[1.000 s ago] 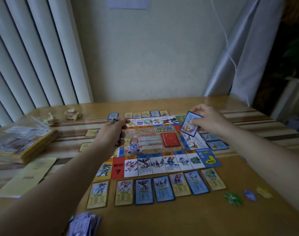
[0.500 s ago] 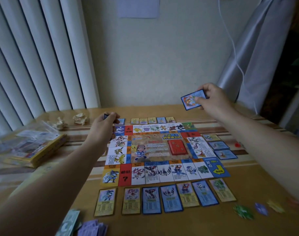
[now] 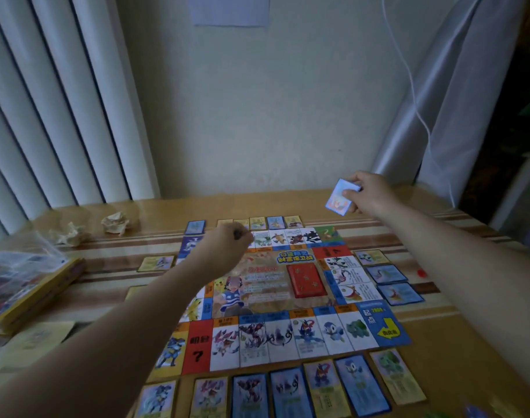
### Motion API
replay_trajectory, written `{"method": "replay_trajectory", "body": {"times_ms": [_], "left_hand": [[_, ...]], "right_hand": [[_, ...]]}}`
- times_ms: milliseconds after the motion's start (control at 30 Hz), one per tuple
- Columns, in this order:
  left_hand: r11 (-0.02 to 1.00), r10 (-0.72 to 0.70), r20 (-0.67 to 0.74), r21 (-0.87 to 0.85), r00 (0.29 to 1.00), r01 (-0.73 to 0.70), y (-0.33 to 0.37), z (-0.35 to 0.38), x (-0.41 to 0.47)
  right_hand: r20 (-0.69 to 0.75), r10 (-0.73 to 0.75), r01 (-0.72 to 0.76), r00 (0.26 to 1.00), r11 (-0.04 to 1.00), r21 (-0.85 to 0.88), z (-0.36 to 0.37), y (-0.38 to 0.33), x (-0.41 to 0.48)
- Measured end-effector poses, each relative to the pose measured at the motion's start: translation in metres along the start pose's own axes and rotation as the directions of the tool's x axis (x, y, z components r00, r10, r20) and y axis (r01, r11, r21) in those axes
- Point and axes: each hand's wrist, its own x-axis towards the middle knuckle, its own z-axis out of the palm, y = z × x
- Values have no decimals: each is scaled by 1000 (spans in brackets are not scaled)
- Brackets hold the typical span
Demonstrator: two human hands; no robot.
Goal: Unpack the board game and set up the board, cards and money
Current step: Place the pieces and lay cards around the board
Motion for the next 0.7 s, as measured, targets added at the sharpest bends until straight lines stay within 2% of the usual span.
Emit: {"method": "replay_trajectory", "body": {"times_ms": [100, 233, 367, 500, 633, 700], "left_hand": [[951, 20, 177, 300, 984, -73, 1, 23, 30], [815, 17, 267, 554, 964, -168, -7, 42, 61], [773, -33, 355, 601, 934, -201, -16, 56, 76], [817, -48, 375, 547, 926, -180, -21, 55, 79], [732, -36, 424, 628, 905, -264, -13, 52, 77], [740, -49, 426, 622, 903, -254, -10, 52, 78]], "right_hand": [[40, 35, -32, 999, 997, -76, 14, 14, 25], [17, 102, -99, 995, 989, -113, 41, 35, 58], [115, 144, -127, 983, 982, -142, 69, 60, 86], [194, 154, -118, 969, 976, -182, 84, 79, 101], [224, 146, -94, 964, 970, -226, 95, 89, 109], [227, 134, -71, 965, 961, -266, 97, 93, 109]]}}
